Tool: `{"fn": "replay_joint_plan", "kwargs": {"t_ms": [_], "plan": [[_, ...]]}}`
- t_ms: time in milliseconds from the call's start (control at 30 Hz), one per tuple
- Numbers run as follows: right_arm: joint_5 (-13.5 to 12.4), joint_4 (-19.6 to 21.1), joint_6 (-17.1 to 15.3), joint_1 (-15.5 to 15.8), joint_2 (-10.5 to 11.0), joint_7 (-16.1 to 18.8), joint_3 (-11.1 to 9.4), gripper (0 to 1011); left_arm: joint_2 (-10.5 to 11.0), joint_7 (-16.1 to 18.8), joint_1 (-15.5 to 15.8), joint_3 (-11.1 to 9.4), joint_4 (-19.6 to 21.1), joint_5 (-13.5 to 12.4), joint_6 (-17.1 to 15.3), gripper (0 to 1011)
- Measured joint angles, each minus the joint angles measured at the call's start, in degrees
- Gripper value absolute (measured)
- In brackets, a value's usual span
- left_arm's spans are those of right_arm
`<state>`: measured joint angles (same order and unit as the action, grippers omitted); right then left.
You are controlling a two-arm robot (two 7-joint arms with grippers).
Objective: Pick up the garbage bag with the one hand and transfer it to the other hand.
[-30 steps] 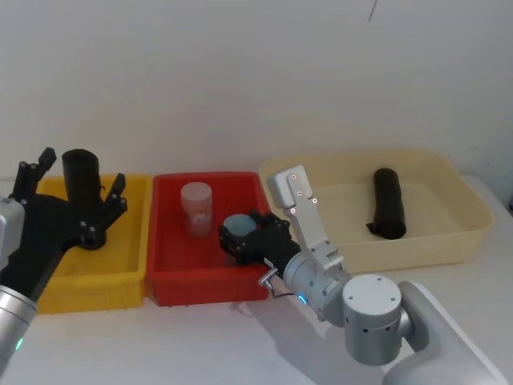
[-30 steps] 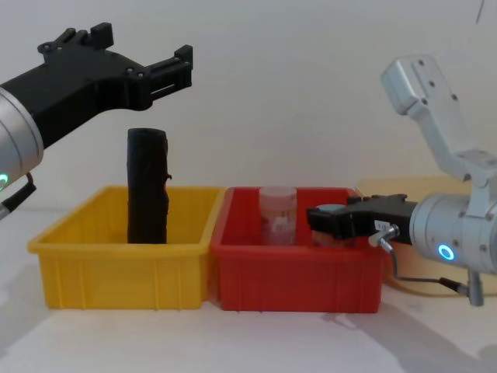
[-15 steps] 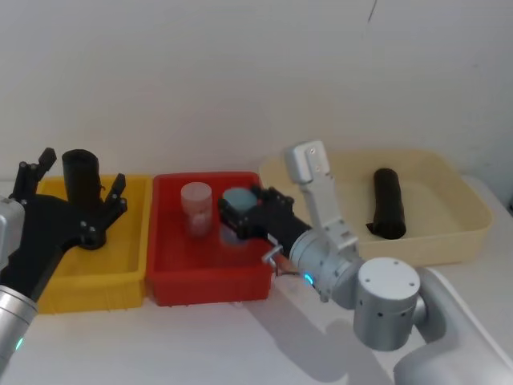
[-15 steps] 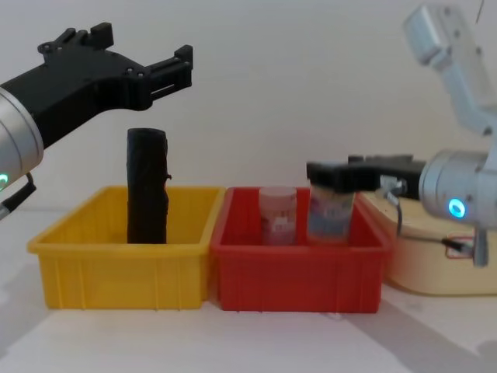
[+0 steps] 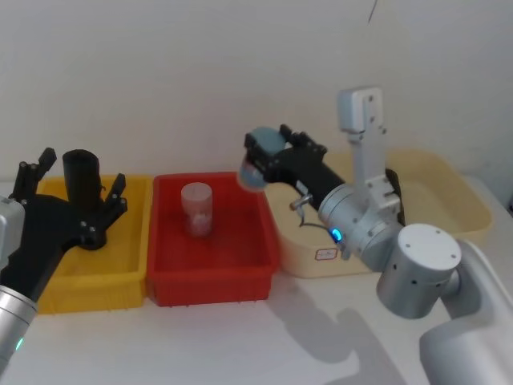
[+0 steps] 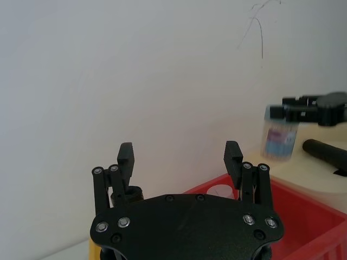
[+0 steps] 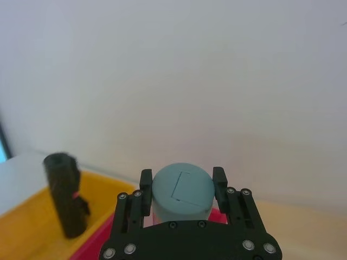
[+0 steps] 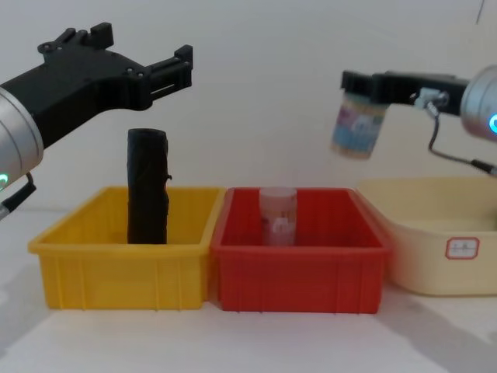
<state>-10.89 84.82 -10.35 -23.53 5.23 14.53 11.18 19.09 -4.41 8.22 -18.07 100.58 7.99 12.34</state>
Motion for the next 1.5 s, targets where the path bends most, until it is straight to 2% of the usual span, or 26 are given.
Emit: {"fn": "replay_joint_plan", "kwargs": {"t_ms": [167, 300, 800, 867, 1033, 1267, 1500], "plan": [[-0.1, -1.1, 1.0, -1.3, 0.8, -1.7, -1.8, 658, 0.0, 0.0, 0.0, 0.0, 0.0, 0.0, 0.0, 1000], [0.5, -2.7, 1.6, -2.2, 1.6, -2.6, -2.3, 658, 0.0, 0.0, 0.0, 0.0, 0.0, 0.0, 0.0, 1000], [5.0, -11.1, 3.7, -3.9, 4.9, -4.2, -2.4, 660, 0.0, 0.0, 0.0, 0.0, 0.0, 0.0, 0.0, 1000], [5.7, -12.3, 4.1, -4.0, 5.4, -4.4, -2.4, 684, 0.0, 0.0, 0.0, 0.0, 0.0, 0.0, 0.0, 1000], [6.4, -13.6, 4.8, -3.7, 6.2, -4.5, -2.6, 848, 0.0, 0.0, 0.0, 0.0, 0.0, 0.0, 0.0, 1000], [6.1, -12.5, 5.2, -2.0, 6.9, -3.9, -3.6, 1001, 0.0, 0.0, 0.0, 0.0, 0.0, 0.0, 0.0, 1000], [4.1, -7.3, 4.8, 1.5, 7.4, -2.3, -4.6, 999, 0.0, 0.0, 0.0, 0.0, 0.0, 0.0, 0.0, 1001]]}}
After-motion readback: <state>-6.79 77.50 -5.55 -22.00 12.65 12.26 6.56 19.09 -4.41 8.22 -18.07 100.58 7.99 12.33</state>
